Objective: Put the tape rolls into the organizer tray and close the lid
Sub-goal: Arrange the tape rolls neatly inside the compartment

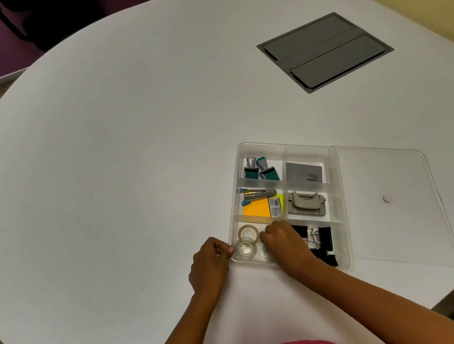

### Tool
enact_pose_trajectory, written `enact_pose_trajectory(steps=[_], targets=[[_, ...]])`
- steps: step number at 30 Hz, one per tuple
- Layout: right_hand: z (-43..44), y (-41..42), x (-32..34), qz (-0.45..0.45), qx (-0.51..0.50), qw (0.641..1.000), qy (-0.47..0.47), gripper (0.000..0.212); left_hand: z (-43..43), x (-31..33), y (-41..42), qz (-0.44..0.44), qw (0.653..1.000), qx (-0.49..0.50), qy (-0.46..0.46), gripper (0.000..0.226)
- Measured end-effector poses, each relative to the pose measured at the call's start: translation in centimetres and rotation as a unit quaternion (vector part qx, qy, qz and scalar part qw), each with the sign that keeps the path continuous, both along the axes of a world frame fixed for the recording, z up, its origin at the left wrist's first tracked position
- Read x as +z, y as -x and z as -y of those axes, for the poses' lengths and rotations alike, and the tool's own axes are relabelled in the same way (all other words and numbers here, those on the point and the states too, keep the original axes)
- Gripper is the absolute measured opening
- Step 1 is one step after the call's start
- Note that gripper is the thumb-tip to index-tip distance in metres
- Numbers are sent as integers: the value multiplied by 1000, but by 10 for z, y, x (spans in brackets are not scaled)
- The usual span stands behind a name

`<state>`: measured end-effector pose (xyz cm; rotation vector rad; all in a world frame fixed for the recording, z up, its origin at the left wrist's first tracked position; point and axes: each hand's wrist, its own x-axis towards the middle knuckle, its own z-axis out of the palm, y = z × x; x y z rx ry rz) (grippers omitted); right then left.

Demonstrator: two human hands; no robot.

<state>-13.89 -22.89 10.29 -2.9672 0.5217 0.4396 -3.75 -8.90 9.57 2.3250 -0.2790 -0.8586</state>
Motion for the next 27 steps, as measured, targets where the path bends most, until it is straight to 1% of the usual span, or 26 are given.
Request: enact_pose_trajectory(steps=[3,6,9,13,15,17,21,23,27], targets=[[4,1,-4,-6,-4,1000,19,9,-1,1,-1,-3,1000,1,0,21],[7,0,-11,-32,0,999,35,13,0,1,-2,-6,1000,0,2,21],[4,0,-6,-27,-20,999,38,17,-1,1,-3,-12,1000,0,3,21],[-4,0,6,58,-41,996,46,40,-1,0,-4,-16,1000,1,6,18],[-8,-1,5,92,-14,995,28,41,-1,-1,-4,-15,1000,3,6,19],[-13,-5,4,104,25,994,16,38,0,-2,-4,-13,1000,2,3,20],[-17,-17,-2,62,95,994,4,28,0,-2,-4,-16,1000,-2,3,19],[-13,-26,-3,27,128,991,24,23,-1,-1,-4,-16,1000,4,5,18],[-7,-36,1,-21,157,985,72,26,-1,-2,-4,-19,1000,8,8,19]])
